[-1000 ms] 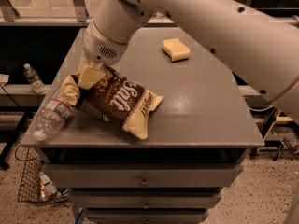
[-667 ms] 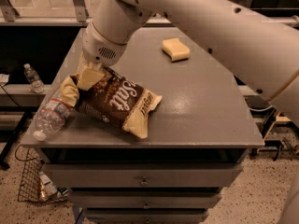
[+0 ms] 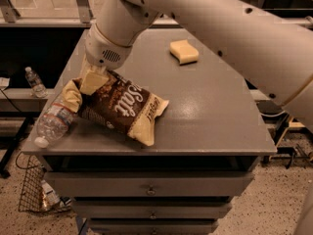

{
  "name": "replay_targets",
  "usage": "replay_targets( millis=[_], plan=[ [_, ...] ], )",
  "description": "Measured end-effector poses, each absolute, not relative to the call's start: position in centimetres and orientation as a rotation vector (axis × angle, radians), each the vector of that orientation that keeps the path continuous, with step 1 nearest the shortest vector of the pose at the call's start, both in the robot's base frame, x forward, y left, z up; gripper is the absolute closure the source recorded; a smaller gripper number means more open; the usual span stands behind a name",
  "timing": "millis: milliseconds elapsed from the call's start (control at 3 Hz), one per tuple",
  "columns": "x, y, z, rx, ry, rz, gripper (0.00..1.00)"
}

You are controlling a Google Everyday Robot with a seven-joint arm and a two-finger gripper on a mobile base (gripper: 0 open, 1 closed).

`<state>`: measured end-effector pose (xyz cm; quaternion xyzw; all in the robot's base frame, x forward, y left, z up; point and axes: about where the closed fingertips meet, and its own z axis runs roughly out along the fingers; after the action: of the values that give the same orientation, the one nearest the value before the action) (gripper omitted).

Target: Move brown chip bag near water bottle

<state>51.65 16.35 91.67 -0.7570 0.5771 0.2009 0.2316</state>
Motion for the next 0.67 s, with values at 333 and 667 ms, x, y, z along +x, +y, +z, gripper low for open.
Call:
replay_targets(
  millis=[333,667],
  plan=[
    [51.55,16.44,91.68,-2.083,1.584,0.552,0.28],
    [51.43,16.56,91.70,-2.086,1.581,0.551,0.04]
  ],
)
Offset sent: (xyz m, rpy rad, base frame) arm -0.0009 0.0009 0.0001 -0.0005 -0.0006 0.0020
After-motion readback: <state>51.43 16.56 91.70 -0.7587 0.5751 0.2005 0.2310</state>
